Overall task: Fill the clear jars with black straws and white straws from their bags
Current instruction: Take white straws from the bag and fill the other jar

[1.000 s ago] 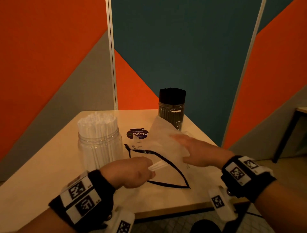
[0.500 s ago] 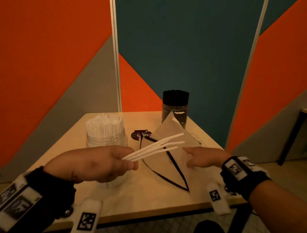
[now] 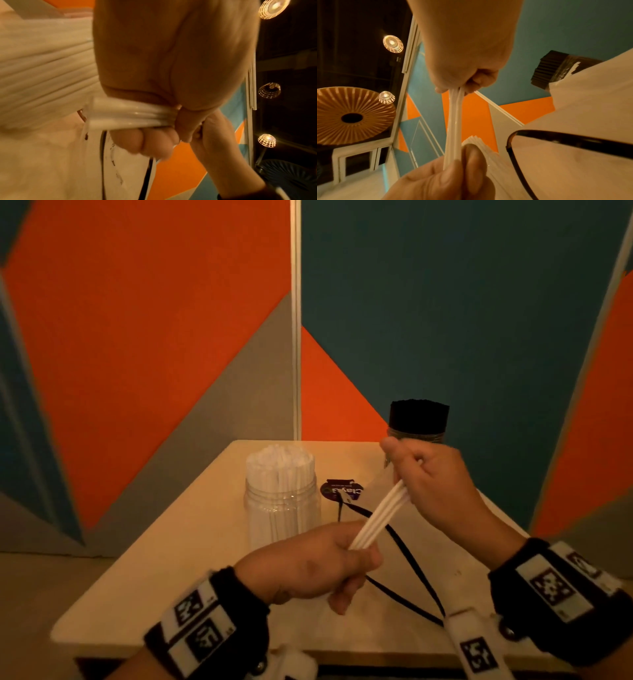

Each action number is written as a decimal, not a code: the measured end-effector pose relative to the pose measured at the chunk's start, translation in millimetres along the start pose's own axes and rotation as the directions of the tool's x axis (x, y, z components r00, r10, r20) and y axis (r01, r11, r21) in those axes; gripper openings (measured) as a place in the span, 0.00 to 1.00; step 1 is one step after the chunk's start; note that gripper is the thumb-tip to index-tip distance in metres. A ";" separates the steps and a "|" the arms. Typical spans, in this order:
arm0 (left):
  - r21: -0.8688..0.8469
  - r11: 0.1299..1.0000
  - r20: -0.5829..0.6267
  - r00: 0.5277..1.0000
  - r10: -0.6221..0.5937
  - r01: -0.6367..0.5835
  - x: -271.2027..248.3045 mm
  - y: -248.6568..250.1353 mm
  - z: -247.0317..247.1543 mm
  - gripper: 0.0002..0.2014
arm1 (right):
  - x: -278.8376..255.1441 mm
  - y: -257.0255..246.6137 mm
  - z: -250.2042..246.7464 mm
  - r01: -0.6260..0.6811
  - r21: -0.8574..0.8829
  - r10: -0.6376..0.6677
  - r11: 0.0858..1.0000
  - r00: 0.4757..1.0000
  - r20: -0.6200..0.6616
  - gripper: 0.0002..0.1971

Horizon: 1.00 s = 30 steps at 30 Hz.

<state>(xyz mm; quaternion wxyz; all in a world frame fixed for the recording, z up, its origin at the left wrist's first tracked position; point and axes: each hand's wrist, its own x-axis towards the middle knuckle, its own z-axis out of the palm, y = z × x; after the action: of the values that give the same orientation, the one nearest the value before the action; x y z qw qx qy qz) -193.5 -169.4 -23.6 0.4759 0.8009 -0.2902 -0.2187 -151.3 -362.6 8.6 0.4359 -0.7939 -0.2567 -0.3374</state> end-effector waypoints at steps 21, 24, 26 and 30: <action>0.203 0.976 -0.505 0.845 0.177 -0.083 -77.4 5.6 -82.4 0.15 | 58.0 10.8 104.5 -0.113 -0.024 0.106 0.993 0.813 0.573 0.41; 0.295 0.945 -0.544 0.789 0.287 -0.140 -71.1 12.2 -91.7 0.08 | 58.7 14.5 109.0 -0.109 -0.026 0.107 0.994 0.852 0.512 0.33; 0.338 0.929 -0.566 0.756 0.329 -0.152 -62.1 12.6 -98.8 0.08 | 59.0 15.3 109.9 -0.116 -0.008 0.104 0.993 0.860 0.500 0.29; 0.414 0.905 -0.600 0.717 0.356 -0.103 -44.0 10.7 -108.9 0.08 | 60.7 14.1 109.3 -0.132 -0.024 0.125 0.991 0.853 0.506 0.27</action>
<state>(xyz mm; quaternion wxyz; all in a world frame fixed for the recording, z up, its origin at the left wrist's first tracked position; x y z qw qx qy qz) -160.4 -74.6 38.3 0.4204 0.8539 -0.2352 0.1970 -68.5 -267.9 4.6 0.3794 -0.8673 -0.3105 -0.0858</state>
